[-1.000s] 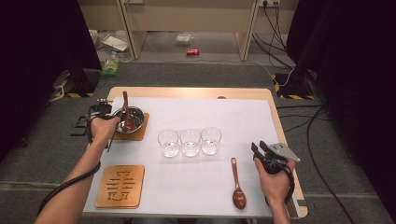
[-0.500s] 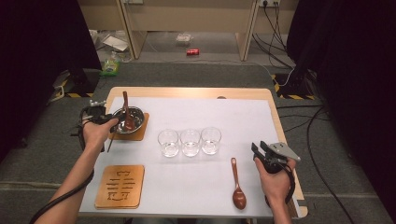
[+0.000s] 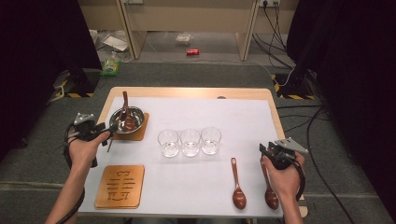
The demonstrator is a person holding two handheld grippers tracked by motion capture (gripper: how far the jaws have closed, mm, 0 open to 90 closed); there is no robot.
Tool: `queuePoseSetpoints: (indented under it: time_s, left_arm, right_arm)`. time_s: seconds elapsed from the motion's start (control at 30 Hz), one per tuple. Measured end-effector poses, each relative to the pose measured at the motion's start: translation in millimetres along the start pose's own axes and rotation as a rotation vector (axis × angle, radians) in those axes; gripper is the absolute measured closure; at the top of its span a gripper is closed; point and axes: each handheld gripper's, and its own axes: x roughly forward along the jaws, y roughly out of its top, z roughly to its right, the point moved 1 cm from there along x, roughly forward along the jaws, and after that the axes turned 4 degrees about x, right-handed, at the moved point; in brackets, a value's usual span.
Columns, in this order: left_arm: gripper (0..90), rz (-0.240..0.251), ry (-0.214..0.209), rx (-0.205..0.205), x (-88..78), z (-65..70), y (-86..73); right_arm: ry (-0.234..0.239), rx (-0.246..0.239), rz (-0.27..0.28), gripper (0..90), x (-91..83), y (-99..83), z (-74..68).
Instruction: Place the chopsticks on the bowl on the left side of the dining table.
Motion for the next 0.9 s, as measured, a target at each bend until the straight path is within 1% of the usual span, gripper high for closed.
queuePoseSetpoints:
  time_s: [0.1,0.2,0.23,0.27,0.3,0.33,0.37,0.4,0.43,0.47,0.53,0.6,0.63,0.73,0.8,0.9]
  left_arm:
    - [43.2,0.021,0.010,-0.010,-9.4,-2.0,-9.2]
    - [43.1,0.032,0.007,-0.016,-15.4,-2.1,-17.0]
    - [43.1,0.027,0.007,-0.015,-16.9,-1.8,-19.5]
    - [43.1,0.018,-0.008,-0.015,-17.9,-1.7,-20.4]
    - [43.1,0.021,-0.022,-0.028,-19.7,-1.9,-20.6]
    - [42.9,0.027,-0.016,-0.028,-22.3,-1.9,-20.5]
    - [42.9,0.030,-0.007,-0.019,-24.5,-1.6,-20.6]
    - [42.9,0.029,-0.009,-0.016,-26.1,-1.2,-20.9]
    - [42.9,0.031,-0.019,-0.025,-27.1,-1.2,-21.4]
    - [42.8,0.033,-0.022,-0.030,-28.0,-1.4,-22.0]
    - [42.8,0.027,-0.010,-0.023,-29.1,-2.0,-22.9]
    - [42.7,0.027,-0.014,-0.028,-29.1,-2.4,-23.2]
    - [42.7,0.026,-0.012,-0.025,-28.9,-2.4,-23.2]
    - [42.7,0.028,-0.018,-0.029,-27.4,-1.3,-22.3]
    - [42.7,0.025,-0.015,-0.023,-26.0,-0.4,-21.1]
    - [42.7,0.025,-0.023,-0.020,-23.0,2.0,-19.1]
  right_arm:
    - [-0.009,0.003,-0.048,60.5,-2.0,0.8,6.4]
    - [-0.016,0.007,-0.114,61.5,-3.9,0.1,12.9]
    - [-0.018,0.013,-0.141,61.2,-4.4,-0.3,14.3]
    - [-0.012,0.018,-0.197,61.3,-4.5,-1.2,17.2]
    - [-0.011,0.017,-0.227,61.8,-4.4,-2.0,19.6]
    - [-0.020,0.018,-0.247,62.6,-4.8,-2.8,21.8]
    - [-0.025,0.015,-0.273,63.2,-5.6,-3.4,24.1]
    - [-0.026,0.014,-0.300,64.1,-6.6,-4.0,26.4]
    - [-0.027,0.026,-0.313,64.7,-7.8,-4.6,27.7]
    - [-0.030,0.026,-0.332,65.6,-9.2,-4.8,29.6]
    - [-0.034,0.039,-0.374,67.1,-11.0,-5.9,31.8]
    - [-0.039,0.053,-0.443,69.5,-13.0,-8.2,34.9]
    - [-0.038,0.059,-0.468,70.7,-14.0,-9.1,35.7]
    - [-0.046,0.078,-0.514,73.7,-18.3,-10.6,37.6]
    - [-0.042,0.085,-0.543,75.1,-20.4,-11.9,38.9]
    - [-0.032,0.103,-0.611,76.5,-22.4,-14.9,38.9]
